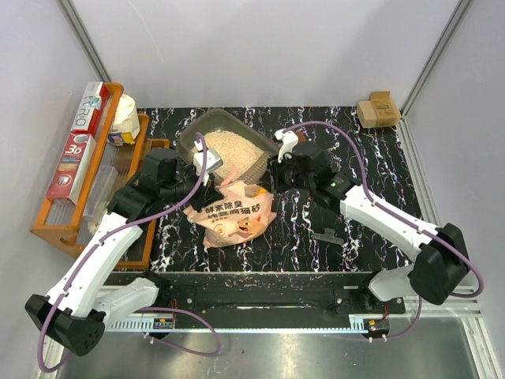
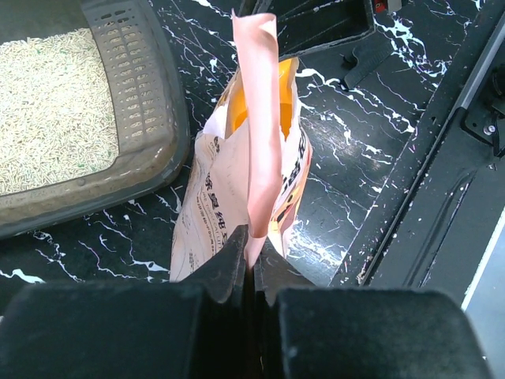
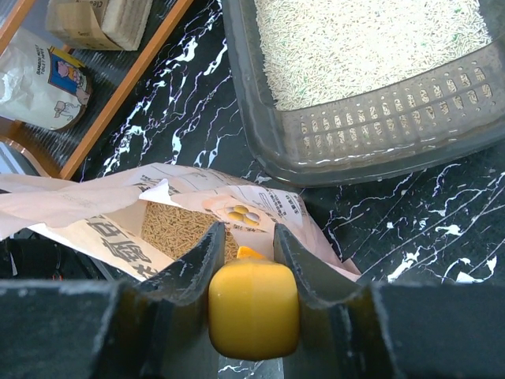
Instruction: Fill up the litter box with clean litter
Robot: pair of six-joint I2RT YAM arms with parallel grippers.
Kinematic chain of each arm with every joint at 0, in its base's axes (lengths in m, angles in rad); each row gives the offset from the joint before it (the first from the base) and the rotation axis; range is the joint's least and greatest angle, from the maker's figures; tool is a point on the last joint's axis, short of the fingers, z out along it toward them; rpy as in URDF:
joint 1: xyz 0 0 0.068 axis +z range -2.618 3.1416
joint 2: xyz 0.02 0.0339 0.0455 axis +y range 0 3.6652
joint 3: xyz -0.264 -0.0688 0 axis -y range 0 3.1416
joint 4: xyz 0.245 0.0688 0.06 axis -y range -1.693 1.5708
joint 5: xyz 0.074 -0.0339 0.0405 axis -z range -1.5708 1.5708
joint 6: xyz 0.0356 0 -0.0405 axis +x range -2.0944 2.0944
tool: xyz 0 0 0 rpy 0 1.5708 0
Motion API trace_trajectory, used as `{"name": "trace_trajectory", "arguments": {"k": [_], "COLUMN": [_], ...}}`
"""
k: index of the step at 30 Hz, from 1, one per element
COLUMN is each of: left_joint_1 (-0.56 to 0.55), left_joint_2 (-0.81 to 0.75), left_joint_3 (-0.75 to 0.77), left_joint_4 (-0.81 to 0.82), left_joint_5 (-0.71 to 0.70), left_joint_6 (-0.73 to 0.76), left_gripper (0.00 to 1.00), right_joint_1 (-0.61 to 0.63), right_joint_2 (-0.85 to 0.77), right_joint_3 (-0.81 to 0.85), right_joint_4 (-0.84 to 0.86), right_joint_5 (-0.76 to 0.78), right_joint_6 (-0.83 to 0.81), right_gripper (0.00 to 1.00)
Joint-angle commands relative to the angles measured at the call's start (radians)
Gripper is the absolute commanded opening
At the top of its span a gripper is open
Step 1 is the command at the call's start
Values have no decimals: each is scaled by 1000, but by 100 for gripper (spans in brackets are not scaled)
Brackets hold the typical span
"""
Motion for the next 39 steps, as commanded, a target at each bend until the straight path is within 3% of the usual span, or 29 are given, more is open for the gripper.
{"name": "trace_trajectory", "arguments": {"k": [1, 15, 18, 22, 25, 32, 39], "left_joint_1": [4, 4, 4, 4, 4, 4, -1], "left_joint_2": [-32, -44, -44, -57, -57, -6, 11], "left_joint_3": [58, 45, 44, 45, 74, 183, 93], "left_joint_4": [151, 136, 143, 174, 202, 242, 283], "left_joint_5": [70, 70, 77, 60, 29, 15, 50], "left_joint_6": [-23, 7, 0, -57, -135, -194, -249], "left_gripper": [0, 0, 0, 0, 0, 0, 0], "right_joint_1": [0, -1, -1, -1, -1, -1, 2], "right_joint_2": [-45, -25, 4, -40, -88, -16, 38], "right_joint_3": [-22, 152, 174, 140, 93, 114, -54], "right_joint_4": [-62, -498, -547, -445, -267, -83, 6], "right_joint_5": [-24, -187, -184, 30, 159, 200, 180], "right_joint_6": [-72, -266, -299, -188, -139, -183, -163], "right_gripper": [0, 6, 0, 0, 0, 0, 0]}}
